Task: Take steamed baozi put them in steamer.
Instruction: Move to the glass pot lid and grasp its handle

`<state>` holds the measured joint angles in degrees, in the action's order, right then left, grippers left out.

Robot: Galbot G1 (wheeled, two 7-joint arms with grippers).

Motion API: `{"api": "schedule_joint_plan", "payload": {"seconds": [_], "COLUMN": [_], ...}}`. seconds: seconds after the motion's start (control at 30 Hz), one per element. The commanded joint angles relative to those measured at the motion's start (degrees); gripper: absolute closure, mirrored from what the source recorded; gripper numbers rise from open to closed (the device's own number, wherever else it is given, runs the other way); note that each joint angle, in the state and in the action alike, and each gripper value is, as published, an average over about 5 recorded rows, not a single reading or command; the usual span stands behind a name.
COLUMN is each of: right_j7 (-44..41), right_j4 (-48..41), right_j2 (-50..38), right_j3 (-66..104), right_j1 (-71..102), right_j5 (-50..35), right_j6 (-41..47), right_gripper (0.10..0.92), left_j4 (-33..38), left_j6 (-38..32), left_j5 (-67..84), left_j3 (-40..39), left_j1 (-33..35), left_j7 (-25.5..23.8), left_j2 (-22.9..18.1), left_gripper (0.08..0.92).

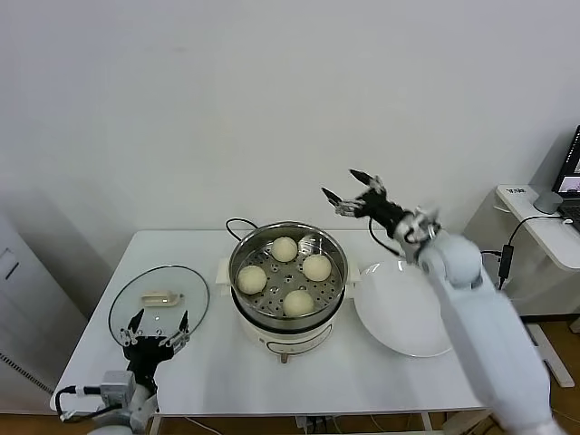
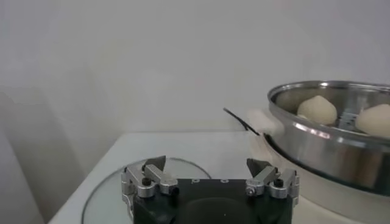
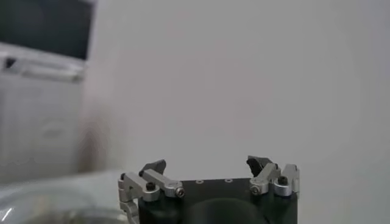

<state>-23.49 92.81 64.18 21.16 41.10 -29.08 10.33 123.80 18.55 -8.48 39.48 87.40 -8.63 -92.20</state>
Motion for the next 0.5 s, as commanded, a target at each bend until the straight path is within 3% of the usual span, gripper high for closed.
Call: {"api": "schedule_joint_plan", "payload": {"seconds": [0.03, 0.2, 0.33, 0.5], "right_j7": [7.9, 8.7, 8.4, 8.1], "right_j4": [4.9, 5.5, 5.2, 5.4], "right_j2": [10.8, 10.0, 8.4, 6.0], "right_j3": [16.8, 17.3, 17.9, 18.1], "right_j1": [26.0, 27.7, 29.3, 32.1], "right_j5": [-1.8, -3.8, -5.2, -7.9], "right_j6": [-7.8, -7.1, -7.7, -7.3], "right_gripper": [0.203, 0.203, 0.203, 0.203], "left_j4": [-8.6, -17.8, -19.8, -25.2], "left_j6": [-8.7, -13.5, -10.3, -18.1], "left_j5": [-40.8, -63.9, -72.4, -78.1], "left_j3": [5.0, 4.7, 0.8, 0.1], "left_j1": [-7.5, -10.1, -8.0, -10.8], "left_j7": [0.2, 7.9, 9.7, 13.5], "left_j2": [4.5, 12.5, 18.9, 21.4], "left_gripper": [0.177, 0.177, 0.177, 0.177]}}
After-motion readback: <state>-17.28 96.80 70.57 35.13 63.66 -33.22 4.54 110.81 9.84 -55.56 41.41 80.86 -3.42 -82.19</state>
